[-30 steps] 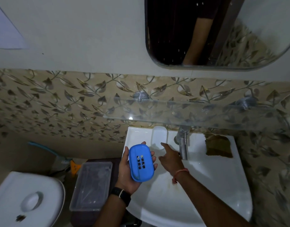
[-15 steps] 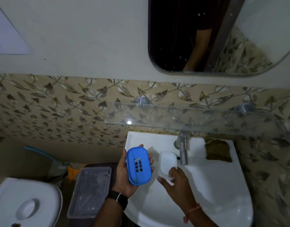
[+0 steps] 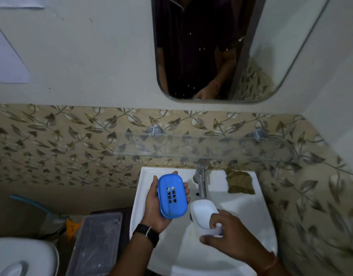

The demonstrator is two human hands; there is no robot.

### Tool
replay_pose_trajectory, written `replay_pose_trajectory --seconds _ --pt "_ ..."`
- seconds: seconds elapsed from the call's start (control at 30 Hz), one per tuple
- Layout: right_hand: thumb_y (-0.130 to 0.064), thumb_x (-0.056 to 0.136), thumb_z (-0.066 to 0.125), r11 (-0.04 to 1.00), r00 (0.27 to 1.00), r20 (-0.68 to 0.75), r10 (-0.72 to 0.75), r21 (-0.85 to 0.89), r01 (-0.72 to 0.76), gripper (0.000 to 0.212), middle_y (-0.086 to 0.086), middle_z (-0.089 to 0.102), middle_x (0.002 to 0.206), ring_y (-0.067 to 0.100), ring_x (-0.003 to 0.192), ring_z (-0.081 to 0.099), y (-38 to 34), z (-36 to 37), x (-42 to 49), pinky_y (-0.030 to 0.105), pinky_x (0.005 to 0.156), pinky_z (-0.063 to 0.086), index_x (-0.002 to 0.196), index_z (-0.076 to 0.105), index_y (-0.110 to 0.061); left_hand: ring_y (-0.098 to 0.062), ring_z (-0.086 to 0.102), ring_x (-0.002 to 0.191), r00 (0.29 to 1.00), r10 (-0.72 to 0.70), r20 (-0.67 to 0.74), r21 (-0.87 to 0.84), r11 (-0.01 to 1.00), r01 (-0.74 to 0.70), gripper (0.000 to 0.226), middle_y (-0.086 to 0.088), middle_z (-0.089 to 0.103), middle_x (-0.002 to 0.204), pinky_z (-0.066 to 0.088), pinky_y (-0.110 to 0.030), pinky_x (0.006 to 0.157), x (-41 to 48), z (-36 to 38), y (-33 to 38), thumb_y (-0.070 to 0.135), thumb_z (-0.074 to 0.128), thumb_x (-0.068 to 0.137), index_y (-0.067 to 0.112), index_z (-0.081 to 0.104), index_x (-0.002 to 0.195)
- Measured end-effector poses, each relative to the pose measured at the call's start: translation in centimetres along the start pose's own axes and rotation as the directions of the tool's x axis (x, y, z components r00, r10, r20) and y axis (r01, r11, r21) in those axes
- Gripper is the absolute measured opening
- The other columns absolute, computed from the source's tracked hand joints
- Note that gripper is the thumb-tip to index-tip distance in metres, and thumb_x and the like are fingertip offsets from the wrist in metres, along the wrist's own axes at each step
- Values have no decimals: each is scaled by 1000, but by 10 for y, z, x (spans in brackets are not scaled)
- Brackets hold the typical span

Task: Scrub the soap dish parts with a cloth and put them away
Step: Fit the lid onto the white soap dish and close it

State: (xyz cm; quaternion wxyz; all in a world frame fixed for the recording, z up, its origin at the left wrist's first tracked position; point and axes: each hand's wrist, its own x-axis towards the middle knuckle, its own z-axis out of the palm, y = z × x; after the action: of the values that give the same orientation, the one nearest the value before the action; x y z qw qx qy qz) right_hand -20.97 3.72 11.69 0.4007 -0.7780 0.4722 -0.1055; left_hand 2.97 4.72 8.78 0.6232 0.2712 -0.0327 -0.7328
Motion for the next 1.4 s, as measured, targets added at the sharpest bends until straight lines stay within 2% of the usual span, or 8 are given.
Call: replay_pose_trajectory --seconds 0.27,0.47,0.67,0.8,0.87,1.03,1.23,1.4 --pt "-67 54 77 999 999 -36 1 -35 -3 52 -8 56 78 2 68 52 -28 -1 13 17 59 40 61 46 -27 -36 67 102 998 56 -13 60 997 -55 72 -22 68 119 54 -49 95 -8 4 4 70 42 94 17 64 137" --pt "-78 53 75 974 975 222 5 -220 46 65 -9 62 79 0 70 55 -72 -58 19 16 61 40 75 58 -19 -35 71 103 996 87 -38 109 991 -82 78 -21 71 120 57 -48 92 -9 0 15 74 40 93 11 73 125" --pt "-72 50 81 928 776 579 249 -371 -21 52 -8 73 66 2 63 69 -114 -91 37 44 78 60 71 68 -26 -36 71 105 995 82 -58 136 988 -74 75 -23 70 123 58 -48 90 -10 5 13 72 45 91 16 66 135" --pt "-53 60 86 974 696 690 201 -217 -66 32 -1 71 74 13 67 68 -129 -86 52 22 62 55 72 71 -27 -35 70 104 998 65 -28 131 990 -61 73 -22 69 121 56 -47 92 -11 10 12 72 48 91 16 67 133" --pt "-48 65 85 987 734 660 160 -112 -114 22 -1 73 77 14 64 66 -132 -81 59 19 55 54 74 74 -32 -35 68 106 999 43 -23 140 989 -39 74 -21 69 122 55 -48 96 -12 14 10 73 48 90 17 67 134" --pt "-64 59 77 980 910 373 182 -142 -138 57 1 74 75 13 54 69 -136 -61 76 24 54 56 96 59 -24 -43 50 136 997 38 -66 179 984 -26 75 -24 54 147 35 -55 117 -11 19 -3 71 46 91 17 59 142" --pt "-68 64 53 982 990 -34 136 -132 -139 57 -12 54 80 13 77 60 -136 -36 73 28 57 41 101 46 -26 -33 67 120 991 119 -55 228 968 -103 78 -21 66 135 57 -42 94 -16 31 -10 70 43 88 11 66 134" --pt "-64 73 50 986 990 -126 61 -147 -80 43 -8 54 78 8 69 52 -135 -33 76 27 53 35 88 43 -24 -29 67 118 978 171 -120 312 942 -126 67 -16 71 128 56 -39 91 -13 38 -14 61 44 92 11 62 133"
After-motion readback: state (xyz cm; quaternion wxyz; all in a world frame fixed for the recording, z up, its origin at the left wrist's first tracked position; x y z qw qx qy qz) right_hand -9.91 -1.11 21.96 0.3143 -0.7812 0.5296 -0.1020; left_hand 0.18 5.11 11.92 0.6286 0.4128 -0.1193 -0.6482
